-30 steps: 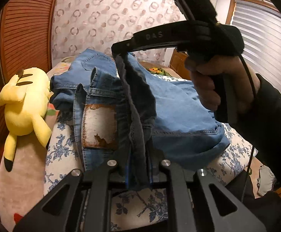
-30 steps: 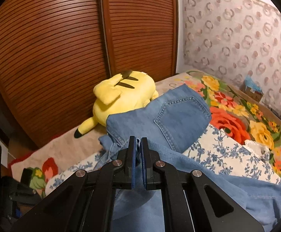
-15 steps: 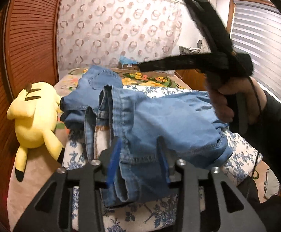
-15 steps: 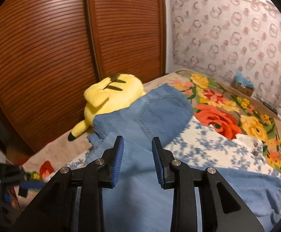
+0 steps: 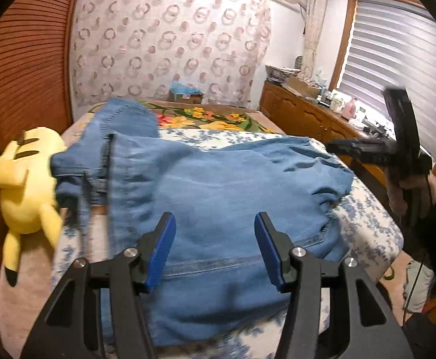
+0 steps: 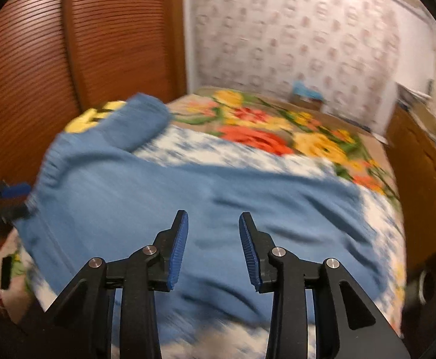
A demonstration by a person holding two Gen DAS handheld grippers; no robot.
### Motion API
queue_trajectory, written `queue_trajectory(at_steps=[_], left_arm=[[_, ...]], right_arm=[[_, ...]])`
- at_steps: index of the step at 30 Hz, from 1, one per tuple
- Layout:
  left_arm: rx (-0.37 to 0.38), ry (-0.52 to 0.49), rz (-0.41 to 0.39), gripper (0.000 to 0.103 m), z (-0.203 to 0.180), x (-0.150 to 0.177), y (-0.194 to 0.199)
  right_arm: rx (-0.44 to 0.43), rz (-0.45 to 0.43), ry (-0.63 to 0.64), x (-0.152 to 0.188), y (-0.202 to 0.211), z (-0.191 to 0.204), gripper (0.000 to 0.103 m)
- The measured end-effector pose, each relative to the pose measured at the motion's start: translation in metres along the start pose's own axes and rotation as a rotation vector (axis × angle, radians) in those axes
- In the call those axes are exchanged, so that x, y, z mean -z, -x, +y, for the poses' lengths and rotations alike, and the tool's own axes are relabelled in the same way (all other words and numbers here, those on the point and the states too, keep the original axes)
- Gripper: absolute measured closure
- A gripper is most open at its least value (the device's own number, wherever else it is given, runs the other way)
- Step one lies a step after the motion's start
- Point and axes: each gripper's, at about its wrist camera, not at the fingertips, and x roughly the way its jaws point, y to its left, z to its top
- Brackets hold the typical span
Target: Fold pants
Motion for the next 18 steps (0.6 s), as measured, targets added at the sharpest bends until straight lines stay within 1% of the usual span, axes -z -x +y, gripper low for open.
queue_trajectory(at_steps=[3,7,12,16,18], left_arm=[[0.015,-0.009,0.010,0.049,-0.012,-0.003,-0.010],[0.035,-0.020,0.038,0.049,-0.029,-0.004,-0.027],[0.053,-0.053,0.074,0.049,-0.052,-0.004,-0.044],[0.059,-0.079,0.098,0.049,-0.065,-0.003,-0.056],[0.060,-0.088,0.108,0.049,-0.071,-0.003,-0.060]], right_arm=[[0.058,0.023,-0.038,0.027,0.013,-0.033,0.065],[0.094,0.045,-0.107,0.060,0.023,-0.066,0.064],[0.138,0.083,-0.157,0.095,0.025,-0.092,0.064],[0.157,0.079,-0.184,0.108,0.025,-0.101,0.064],[0.156,0.088,-0.198,0.113,0.023,-0.107,0.061]])
